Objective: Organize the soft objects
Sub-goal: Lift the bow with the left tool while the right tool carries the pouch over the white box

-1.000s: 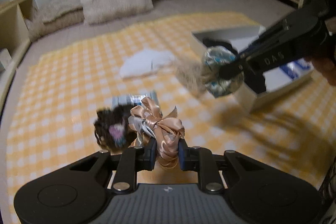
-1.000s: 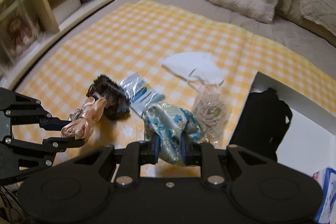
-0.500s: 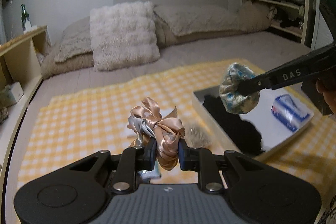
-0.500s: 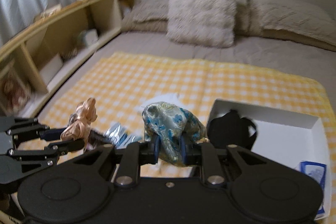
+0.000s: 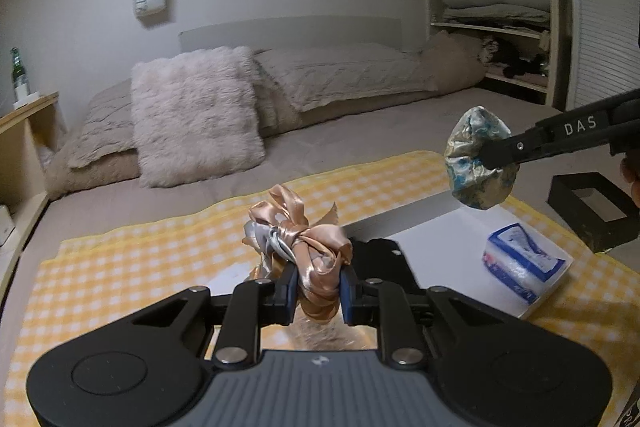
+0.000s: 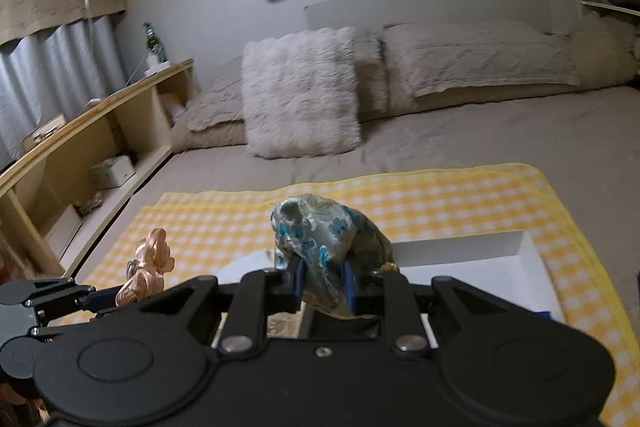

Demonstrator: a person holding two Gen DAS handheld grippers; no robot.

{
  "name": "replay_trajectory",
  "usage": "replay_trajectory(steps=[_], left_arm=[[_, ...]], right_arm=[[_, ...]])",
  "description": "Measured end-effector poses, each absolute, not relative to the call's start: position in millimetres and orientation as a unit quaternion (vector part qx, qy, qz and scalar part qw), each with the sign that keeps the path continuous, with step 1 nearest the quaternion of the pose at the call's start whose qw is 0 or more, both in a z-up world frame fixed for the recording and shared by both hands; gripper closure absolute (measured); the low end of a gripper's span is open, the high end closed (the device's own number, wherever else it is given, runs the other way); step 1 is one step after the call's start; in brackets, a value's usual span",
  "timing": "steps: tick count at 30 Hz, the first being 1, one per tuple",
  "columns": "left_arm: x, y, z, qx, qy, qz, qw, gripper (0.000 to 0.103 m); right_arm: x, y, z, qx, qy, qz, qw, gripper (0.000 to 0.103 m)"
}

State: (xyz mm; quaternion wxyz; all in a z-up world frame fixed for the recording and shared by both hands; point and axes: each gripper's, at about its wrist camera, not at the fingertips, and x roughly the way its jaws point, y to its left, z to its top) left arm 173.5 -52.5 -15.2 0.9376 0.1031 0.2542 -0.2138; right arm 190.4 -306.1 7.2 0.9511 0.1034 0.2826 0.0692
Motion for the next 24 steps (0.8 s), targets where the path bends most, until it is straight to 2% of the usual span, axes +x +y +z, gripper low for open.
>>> replay_trajectory(steps=[16,24], left_arm=[[192,-157,-44,0.155,0.253,-0.299,0.907,0.081],[204,-207,-79,0.194,0.282,-0.344,0.874,0.08]], right_arm=[[179,-380,-13,0.137,0.31,0.003,0.941,0.082],[194,-408,-52,0.22,0.389,0.009,0.895,0.082]])
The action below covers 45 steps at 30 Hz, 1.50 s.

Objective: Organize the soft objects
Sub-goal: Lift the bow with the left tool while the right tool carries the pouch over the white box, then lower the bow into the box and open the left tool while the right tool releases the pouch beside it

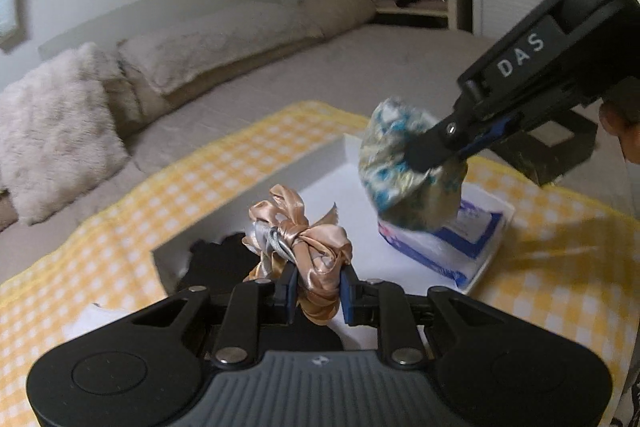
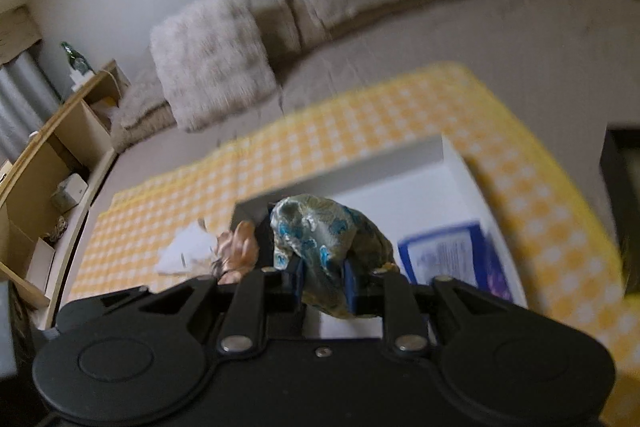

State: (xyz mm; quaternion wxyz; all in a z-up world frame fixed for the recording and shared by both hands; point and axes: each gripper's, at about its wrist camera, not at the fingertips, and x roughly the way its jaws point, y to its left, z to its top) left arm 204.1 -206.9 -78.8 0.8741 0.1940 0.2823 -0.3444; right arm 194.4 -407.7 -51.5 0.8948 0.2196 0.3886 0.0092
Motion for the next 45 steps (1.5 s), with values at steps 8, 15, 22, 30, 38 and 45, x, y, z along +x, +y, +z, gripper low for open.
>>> replay_trajectory(steps=[8,15,22,30,38,45], left_arm=[[220,-226,-115,0.218,0.329,-0.353,0.848,0.08],[234,-232,-136,0.183,0.375,-0.384,0.824,0.08],[246,-242,-168,0.168,0.442,-0.384,0.793,0.077],[256,-229,-163,0.1,0.484,-0.387,0.778,0.061],[250,-223,-147,0.08,0.488,-0.386,0.779,0.057],[246,-217,-135,0.067,0.484,-0.383,0.784,0.052]], right_arm=[[216,-417,-107,0.268,0.487,0.005,0.831,0.082],[228,-402,-127,0.205,0.538,0.01,0.817,0.082],[234,-394,-136,0.144,0.554,0.003,0.82,0.081],[241,-387,-129,0.125,0.543,0.002,0.83,0.059],[235,-392,-109,0.124,0.513,0.001,0.849,0.054],[231,-397,-106,0.117,0.511,-0.005,0.851,0.054]])
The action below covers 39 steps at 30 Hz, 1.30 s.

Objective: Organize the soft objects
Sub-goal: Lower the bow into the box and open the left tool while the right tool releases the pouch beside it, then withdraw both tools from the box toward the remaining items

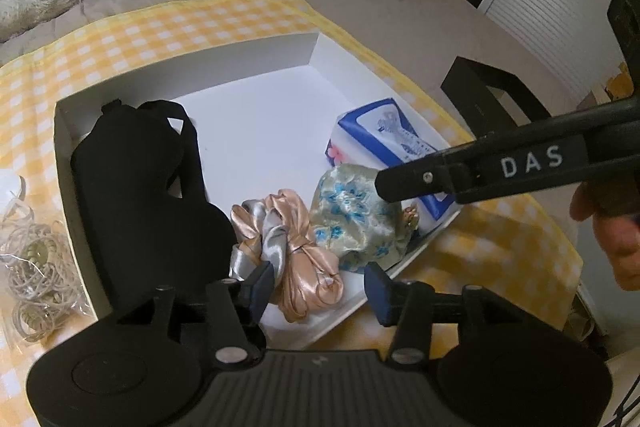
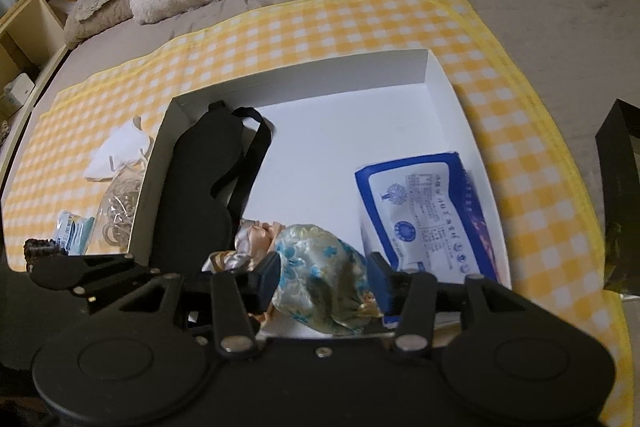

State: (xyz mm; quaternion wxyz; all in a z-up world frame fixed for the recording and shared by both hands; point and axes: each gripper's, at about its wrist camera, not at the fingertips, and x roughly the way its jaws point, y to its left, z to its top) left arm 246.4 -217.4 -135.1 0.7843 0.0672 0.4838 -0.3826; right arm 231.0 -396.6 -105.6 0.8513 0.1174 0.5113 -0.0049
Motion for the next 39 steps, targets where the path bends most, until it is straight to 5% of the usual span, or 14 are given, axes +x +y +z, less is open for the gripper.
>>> replay_trajectory(steps=[13,18,22,26,39], left_arm=[[235,-206,-117,0.068,0.472,-0.363,0.801,0.036],[230,-193,-104,0.059,0.463,-0.346,0.814,0.014],[225,-180,-96,0.047,0.455,-0.324,0.828,0.001],[221,-168,-90,0.038,0.449,-0.3,0.841,0.0],[208,-124,-68,-0.001,0.406,-0.234,0.883,0.0]], right_arm=[[207,-400,-85,0.108,0.487,-0.012,0.866,0.053],[192,-401,-71,0.093,0.466,-0.022,0.879,0.039],[179,-400,-64,0.081,0.447,-0.036,0.89,0.018],[167,-397,-59,0.064,0.425,-0.047,0.902,0.0],[152,-371,-51,0.03,0.395,-0.035,0.918,0.0]])
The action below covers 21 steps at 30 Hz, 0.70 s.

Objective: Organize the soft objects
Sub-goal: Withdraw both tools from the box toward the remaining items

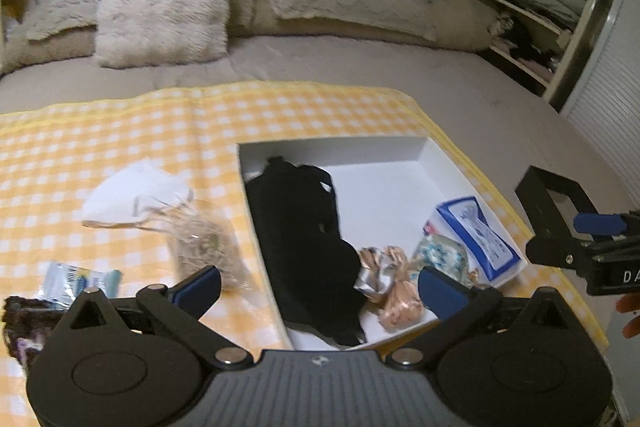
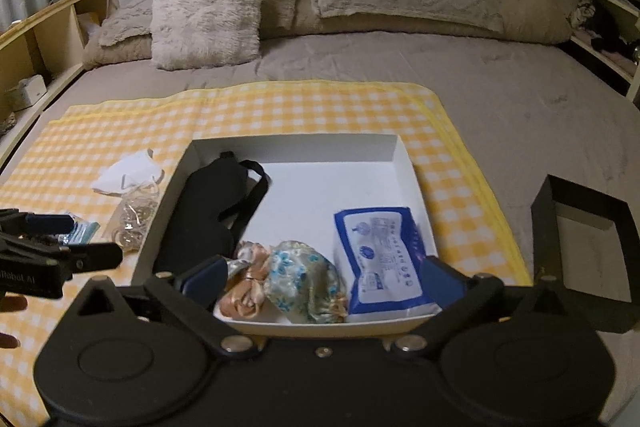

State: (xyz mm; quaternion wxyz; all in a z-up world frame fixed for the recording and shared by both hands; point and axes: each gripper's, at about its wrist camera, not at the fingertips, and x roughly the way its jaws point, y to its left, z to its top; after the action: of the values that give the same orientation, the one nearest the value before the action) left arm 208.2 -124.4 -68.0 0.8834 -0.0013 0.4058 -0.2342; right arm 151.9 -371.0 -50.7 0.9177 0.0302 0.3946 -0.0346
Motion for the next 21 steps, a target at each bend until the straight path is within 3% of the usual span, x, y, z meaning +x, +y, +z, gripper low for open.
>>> replay_trajectory(steps=[21], left_arm=[[204,-20,-50,-0.014,0.38,-0.124,0.917,0.0]], right_arm=[[187,-291,-51,0.008,0.389,0.021,0.921,0.0]])
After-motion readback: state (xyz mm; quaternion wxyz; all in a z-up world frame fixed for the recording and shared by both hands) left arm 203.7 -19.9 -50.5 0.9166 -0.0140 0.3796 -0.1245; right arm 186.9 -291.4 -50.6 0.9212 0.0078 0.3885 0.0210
